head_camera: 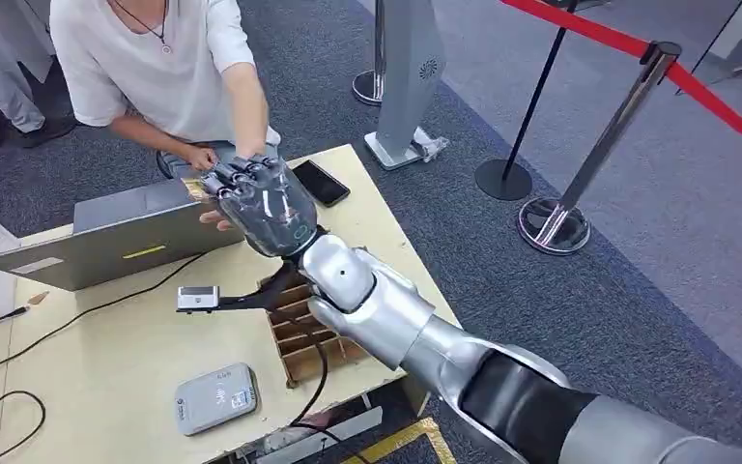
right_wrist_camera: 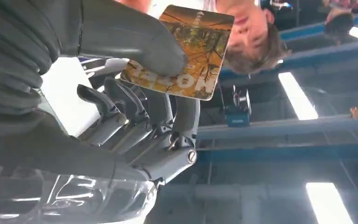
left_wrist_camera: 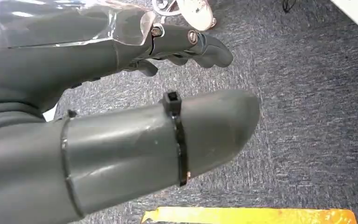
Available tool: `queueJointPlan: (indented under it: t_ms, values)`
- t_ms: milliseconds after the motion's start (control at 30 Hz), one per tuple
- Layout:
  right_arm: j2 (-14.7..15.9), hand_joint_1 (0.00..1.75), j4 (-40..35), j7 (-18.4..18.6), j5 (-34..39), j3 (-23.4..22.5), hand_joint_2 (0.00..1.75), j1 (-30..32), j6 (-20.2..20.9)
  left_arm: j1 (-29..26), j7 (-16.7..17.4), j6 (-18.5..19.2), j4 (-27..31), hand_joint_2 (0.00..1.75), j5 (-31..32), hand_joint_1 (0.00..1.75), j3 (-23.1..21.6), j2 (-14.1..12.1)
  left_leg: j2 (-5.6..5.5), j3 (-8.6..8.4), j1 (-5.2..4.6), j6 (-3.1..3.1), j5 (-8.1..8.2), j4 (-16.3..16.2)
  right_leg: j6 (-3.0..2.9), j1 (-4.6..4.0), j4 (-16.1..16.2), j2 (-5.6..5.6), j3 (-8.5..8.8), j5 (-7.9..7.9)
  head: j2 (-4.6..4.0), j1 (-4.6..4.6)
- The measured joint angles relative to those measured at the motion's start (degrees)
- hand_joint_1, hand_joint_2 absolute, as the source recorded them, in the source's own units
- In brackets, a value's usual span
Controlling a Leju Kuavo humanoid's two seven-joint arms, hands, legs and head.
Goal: Pass the card to the sensor for recognition and then transmit it.
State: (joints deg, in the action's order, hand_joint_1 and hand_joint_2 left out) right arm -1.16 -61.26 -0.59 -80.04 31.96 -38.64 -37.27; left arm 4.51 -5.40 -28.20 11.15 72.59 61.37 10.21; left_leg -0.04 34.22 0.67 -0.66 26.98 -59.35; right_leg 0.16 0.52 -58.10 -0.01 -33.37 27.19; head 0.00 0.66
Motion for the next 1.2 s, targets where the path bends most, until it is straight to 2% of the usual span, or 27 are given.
queueJointPlan:
  t_ms: [167,367,400,433,467,600,633,833,1067,1133,1200]
  values:
    - [-3.06,1.75,7.05,0.0,0.02,0.35,1.75,-2.44,-0.37,-0.05,0.0,0.0,0.0,0.0,-0.07,0.0,0.0,0.04,-0.04,0.01,-0.01,0.01,-0.01,0.0,0.0,0.0,0.0,-0.04,0.0,0.0,0.0,-0.02]
    - [-4.98,1.75,11.71,-0.83,0.7,0.52,1.75,-3.79,-1.48,-0.03,0.35,-0.02,0.0,0.0,-0.48,0.0,0.0,0.04,-0.04,0.03,-0.03,0.01,0.0,0.0,0.0,0.0,0.01,-0.04,0.0,0.0,0.0,0.0]
    - [-5.35,0.99,12.43,-0.81,0.7,0.55,1.75,-4.03,-1.42,-0.03,0.37,-0.04,0.0,0.0,-0.59,0.0,0.0,0.04,-0.04,0.03,-0.03,0.01,0.0,0.0,0.0,0.0,0.01,-0.04,0.0,0.0,0.0,0.0]
    - [-5.72,0.12,13.26,-0.76,0.7,0.55,1.75,-4.27,-1.31,-0.03,0.42,-0.07,0.0,0.0,-0.66,0.0,0.02,0.04,-0.04,0.02,-0.02,0.01,0.0,0.0,0.0,0.0,0.01,-0.04,0.0,0.0,0.0,0.0]
    - [-6.1,0.0,13.98,-0.77,0.7,0.55,1.75,-4.47,-1.2,-0.03,0.42,-0.07,0.0,0.0,-0.77,0.0,0.02,0.04,-0.04,0.02,-0.02,0.01,-0.01,0.0,0.0,0.0,0.01,-0.04,0.0,0.0,0.0,0.0]
    - [-7.45,0.0,16.77,-0.29,0.77,0.72,1.75,-5.6,0.07,-0.04,0.42,-0.09,0.0,0.0,-1.01,0.0,0.02,0.04,-0.04,0.01,-0.01,0.01,-0.01,0.0,0.0,0.0,0.01,-0.03,0.0,0.0,0.0,0.0]
    - [-7.67,0.0,17.28,-0.11,0.76,0.74,0.0,-5.84,0.18,-0.04,0.42,-0.09,0.0,0.0,-1.03,0.0,0.02,0.04,-0.04,0.01,-0.01,0.01,-0.01,0.0,0.0,0.0,0.01,-0.04,0.0,0.0,0.0,0.0]
    - [-8.54,0.0,19.38,0.17,0.92,0.76,0.0,-6.4,0.88,-0.1,0.44,-0.52,0.0,0.0,-1.48,0.0,0.04,0.04,-0.04,0.02,-0.01,0.01,-0.01,0.0,0.0,0.0,0.0,-0.04,0.0,0.0,0.0,0.0]
    - [-8.91,0.0,19.23,-1.31,4.19,0.81,0.0,-6.37,1.25,-0.11,0.5,-0.83,0.0,0.0,-1.77,0.0,0.09,0.02,-0.04,0.02,-0.01,0.01,-0.01,0.0,0.0,0.0,0.01,-0.04,0.0,0.0,0.0,0.0]
    - [-8.94,0.0,18.94,-2.5,5.86,0.81,0.0,-6.27,1.91,-0.12,0.5,-0.83,0.0,0.0,-1.79,0.0,0.09,0.02,-0.04,0.01,-0.01,0.01,-0.01,0.0,0.0,0.0,0.01,-0.04,0.0,0.0,0.0,0.0]
    - [-8.94,0.0,17.48,-5.5,11.3,0.65,0.0,-5.6,4.08,-0.12,0.5,-0.85,0.0,0.0,-1.94,0.0,0.11,0.02,-0.04,0.01,-0.01,0.01,-0.01,0.0,0.0,0.0,0.01,-0.04,0.0,0.0,0.0,0.0]
